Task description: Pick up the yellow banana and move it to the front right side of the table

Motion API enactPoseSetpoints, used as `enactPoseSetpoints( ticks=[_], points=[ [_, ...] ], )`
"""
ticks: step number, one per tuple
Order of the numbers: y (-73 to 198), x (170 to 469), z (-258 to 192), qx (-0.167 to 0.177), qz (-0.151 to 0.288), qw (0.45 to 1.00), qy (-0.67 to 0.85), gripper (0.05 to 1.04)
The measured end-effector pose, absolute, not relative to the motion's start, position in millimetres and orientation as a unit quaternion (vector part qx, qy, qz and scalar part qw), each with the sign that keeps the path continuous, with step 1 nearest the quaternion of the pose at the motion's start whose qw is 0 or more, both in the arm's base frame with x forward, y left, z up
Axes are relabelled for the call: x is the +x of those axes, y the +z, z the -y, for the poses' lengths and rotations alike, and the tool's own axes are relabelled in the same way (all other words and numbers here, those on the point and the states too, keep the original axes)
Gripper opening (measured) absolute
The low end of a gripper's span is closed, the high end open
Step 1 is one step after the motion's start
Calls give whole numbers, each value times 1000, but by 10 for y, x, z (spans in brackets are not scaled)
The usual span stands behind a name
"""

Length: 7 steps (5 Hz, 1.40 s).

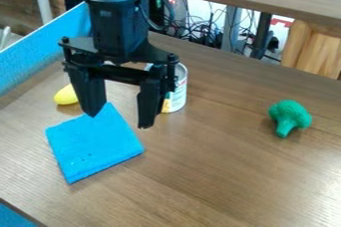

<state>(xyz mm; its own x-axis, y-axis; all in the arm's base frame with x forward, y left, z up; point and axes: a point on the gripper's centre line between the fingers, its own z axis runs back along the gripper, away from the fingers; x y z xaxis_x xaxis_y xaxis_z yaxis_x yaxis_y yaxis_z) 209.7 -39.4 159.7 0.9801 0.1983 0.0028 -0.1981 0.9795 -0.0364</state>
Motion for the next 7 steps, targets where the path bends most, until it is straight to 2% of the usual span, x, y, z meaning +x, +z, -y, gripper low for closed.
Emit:
enactPoseSetpoints(
  ticks=[1, 2, 3, 4, 5, 7],
  points=[
    [1544, 2085, 382, -15, -7, 995, 98, 1001],
    [1499, 2186, -97, -26, 4, 991, 128, 1001],
    [1530, 2287, -464, -25, 36, 990, 131, 1001],
    [1438, 2410, -738, -19, 50, 991, 121, 1001],
    [1314, 2624, -898, -5, 60, 993, 105, 1001],
    [1067, 3064, -1236, 39, 116, 989, 82, 1001]
  ],
)
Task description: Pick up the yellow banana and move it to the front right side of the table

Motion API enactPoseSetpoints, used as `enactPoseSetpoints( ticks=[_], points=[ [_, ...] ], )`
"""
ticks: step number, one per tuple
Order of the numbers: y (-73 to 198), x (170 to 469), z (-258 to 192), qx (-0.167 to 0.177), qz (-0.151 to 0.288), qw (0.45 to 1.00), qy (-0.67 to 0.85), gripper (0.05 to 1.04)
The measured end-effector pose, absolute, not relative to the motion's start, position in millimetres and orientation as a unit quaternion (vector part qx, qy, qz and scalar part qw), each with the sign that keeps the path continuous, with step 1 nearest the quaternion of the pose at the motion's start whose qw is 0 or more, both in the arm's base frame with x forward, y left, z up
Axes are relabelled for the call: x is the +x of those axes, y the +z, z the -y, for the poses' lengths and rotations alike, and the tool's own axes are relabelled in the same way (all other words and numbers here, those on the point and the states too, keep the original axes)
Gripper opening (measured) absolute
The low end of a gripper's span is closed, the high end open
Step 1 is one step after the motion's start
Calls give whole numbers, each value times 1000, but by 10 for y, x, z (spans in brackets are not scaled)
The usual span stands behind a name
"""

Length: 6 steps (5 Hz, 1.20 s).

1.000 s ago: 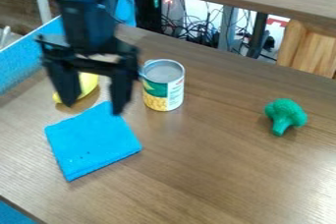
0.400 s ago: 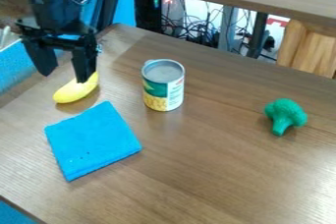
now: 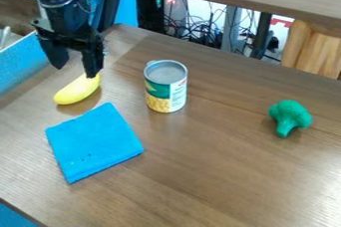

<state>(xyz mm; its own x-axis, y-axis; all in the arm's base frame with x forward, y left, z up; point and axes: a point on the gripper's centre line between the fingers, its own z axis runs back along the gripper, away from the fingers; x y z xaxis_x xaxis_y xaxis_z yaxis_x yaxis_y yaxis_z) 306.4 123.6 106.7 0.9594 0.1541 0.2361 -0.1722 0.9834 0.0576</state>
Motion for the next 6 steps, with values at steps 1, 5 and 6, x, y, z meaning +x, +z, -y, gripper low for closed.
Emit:
enactPoseSetpoints(
  ticks=[1, 5, 6],
  points=[
    [932, 3171, -1365, 54, 135, 986, 86, 1001],
    [610, 3280, -1907, 20, 182, 979, 87, 1001],
    [812, 3254, -1871, 26, 203, 974, 94, 1001]
  ],
)
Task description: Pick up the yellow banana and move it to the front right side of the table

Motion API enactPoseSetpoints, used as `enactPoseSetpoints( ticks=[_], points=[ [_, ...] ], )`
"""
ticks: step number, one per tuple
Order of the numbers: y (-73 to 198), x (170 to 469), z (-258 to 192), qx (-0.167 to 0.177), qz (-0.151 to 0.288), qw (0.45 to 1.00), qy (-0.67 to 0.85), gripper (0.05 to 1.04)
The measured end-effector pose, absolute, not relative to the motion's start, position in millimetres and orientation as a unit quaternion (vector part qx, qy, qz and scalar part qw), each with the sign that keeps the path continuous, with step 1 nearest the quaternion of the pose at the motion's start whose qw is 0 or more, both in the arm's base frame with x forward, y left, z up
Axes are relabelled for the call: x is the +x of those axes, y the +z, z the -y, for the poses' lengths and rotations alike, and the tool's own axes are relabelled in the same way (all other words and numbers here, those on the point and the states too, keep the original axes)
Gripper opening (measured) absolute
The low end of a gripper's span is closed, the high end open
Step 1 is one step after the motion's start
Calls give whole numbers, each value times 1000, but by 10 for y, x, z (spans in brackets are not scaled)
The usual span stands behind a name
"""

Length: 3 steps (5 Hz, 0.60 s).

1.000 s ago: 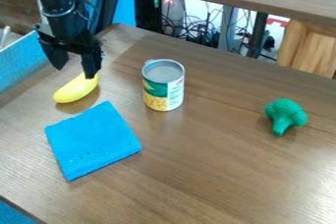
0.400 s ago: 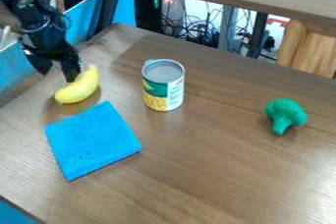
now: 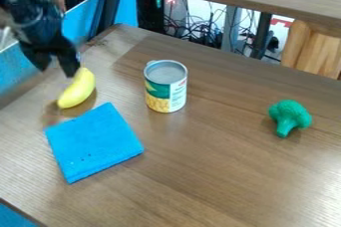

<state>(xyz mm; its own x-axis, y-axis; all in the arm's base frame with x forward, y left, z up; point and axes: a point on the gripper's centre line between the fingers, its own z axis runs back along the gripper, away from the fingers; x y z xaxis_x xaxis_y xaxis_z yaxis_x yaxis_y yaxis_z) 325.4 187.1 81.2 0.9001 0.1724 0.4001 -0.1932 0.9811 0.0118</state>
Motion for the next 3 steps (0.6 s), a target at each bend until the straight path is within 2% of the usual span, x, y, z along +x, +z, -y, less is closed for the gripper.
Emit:
enactPoseSetpoints(
  ticks=[1, 2, 3],
  points=[
    [1081, 3226, -1830, 29, 228, 967, 111, 1001],
    [1092, 3242, -1703, 14, 224, 967, 121, 1001],
    [965, 3251, -1517, 9, 211, 970, 122, 1001]
  ],
)
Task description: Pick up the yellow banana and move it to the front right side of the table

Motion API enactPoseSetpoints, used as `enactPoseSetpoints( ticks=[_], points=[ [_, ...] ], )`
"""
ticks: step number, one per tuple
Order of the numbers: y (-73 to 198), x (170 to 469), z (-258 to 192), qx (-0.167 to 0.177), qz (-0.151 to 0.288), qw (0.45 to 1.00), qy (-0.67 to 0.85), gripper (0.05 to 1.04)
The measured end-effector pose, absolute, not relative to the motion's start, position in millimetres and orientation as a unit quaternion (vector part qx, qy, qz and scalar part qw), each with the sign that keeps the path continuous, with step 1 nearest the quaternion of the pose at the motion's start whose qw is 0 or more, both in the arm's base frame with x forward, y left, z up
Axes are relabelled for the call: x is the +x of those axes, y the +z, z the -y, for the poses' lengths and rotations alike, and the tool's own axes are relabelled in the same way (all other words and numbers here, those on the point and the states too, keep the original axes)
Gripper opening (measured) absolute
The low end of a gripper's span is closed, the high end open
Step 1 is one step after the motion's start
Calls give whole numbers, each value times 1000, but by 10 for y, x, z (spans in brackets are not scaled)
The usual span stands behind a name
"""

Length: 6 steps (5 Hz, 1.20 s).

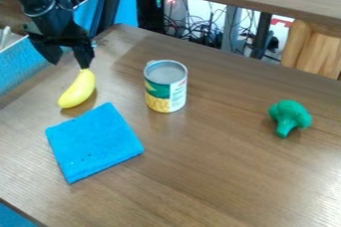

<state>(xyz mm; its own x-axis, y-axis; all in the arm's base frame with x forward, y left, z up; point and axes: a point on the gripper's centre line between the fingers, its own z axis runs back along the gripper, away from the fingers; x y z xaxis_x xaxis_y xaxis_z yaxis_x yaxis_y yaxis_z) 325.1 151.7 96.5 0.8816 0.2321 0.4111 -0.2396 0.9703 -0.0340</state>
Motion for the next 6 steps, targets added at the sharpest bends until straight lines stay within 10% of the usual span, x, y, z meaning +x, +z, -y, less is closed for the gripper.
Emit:
enactPoseSetpoints(
  ticks=[4, 6],
  points=[
    [452, 3202, -1524, 43, 178, 976, 120, 941],
    [403, 3180, -1512, 41, 176, 975, 128, 598]
  ],
)
